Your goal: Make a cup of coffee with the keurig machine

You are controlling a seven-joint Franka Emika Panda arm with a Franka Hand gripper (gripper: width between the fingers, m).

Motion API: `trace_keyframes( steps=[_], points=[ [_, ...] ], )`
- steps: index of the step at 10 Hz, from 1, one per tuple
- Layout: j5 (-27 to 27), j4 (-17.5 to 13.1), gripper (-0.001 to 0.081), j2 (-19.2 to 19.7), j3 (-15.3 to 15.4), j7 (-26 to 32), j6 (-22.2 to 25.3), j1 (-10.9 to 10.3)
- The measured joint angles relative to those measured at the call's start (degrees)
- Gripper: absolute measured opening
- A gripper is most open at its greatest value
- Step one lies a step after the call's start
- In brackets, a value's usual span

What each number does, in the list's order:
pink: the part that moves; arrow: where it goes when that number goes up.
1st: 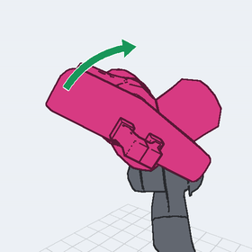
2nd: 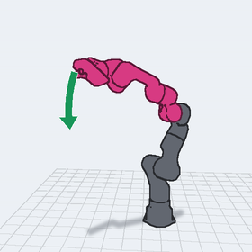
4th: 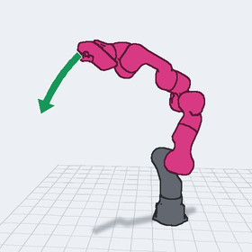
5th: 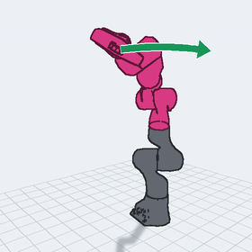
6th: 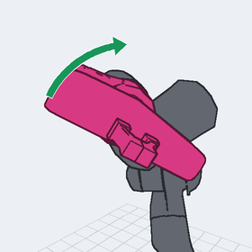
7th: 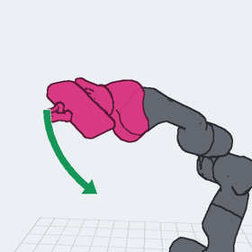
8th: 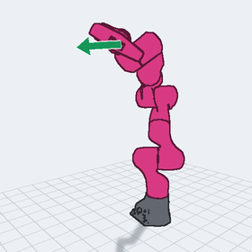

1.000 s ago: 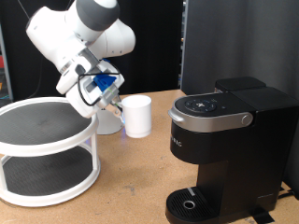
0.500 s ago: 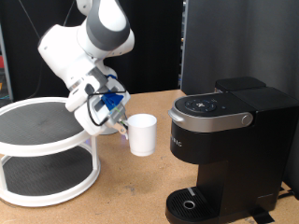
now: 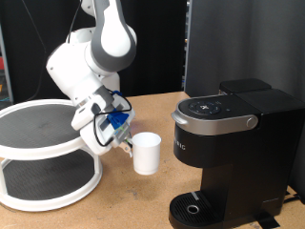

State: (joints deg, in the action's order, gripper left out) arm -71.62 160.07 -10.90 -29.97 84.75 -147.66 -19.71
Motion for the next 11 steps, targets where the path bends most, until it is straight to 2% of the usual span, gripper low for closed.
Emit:
trace_keyframes(
  steps=[4,11],
  points=[
    [-5.12,-1.18,0.0074,5.29,0.88,3.64,-0.1,-0.41],
    [-12.76,-4.46,0.0074,10.2,4.28,6.43,-0.13,-0.55]
  ],
)
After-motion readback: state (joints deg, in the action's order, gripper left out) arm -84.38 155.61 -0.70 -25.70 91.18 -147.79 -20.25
